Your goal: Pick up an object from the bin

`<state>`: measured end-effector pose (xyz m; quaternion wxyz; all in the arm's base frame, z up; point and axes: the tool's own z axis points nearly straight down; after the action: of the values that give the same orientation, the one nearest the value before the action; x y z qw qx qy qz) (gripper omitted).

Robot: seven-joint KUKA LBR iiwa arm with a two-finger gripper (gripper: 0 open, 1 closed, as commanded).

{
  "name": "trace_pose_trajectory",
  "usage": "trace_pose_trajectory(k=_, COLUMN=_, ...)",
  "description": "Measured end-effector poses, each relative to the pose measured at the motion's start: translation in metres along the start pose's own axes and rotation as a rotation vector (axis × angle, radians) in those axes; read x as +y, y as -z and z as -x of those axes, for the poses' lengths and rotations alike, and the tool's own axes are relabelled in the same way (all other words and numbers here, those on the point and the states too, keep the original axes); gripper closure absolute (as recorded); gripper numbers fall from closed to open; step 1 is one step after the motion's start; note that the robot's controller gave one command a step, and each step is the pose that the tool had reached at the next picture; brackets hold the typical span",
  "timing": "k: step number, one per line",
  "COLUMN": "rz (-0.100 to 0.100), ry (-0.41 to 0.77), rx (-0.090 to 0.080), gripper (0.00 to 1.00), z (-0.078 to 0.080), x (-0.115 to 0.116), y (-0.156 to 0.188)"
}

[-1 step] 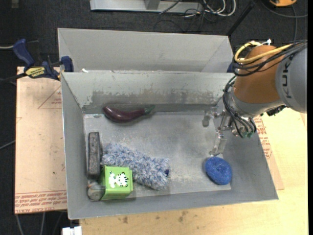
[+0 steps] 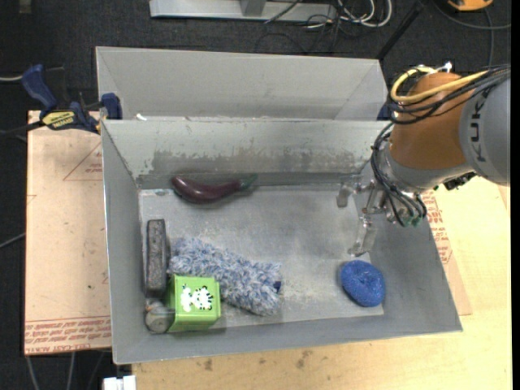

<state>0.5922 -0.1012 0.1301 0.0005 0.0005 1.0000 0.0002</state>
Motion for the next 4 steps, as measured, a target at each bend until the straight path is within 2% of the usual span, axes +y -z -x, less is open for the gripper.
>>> trace_pose_trajectory(k=1, rz=0.000, ry=0.096, rx=-0.009, gripper=0.00, z=-0.021, x=-0.009, y=-0.018)
trace_pose_trajectory(k=2, rz=-0.001, ry=0.228, rx=-0.002, gripper=0.00, z=-0.077, x=-0.016, y=-0.052)
trace_pose_trajectory(k=3, rz=0.001, ry=0.389, rx=0.001, gripper=1.00, z=-0.090, x=-0.018, y=-0.058)
trace_pose_trajectory(k=4, rz=0.001, ry=0.389, rx=0.001, gripper=1.00, z=-0.090, x=-0.018, y=-0.058)
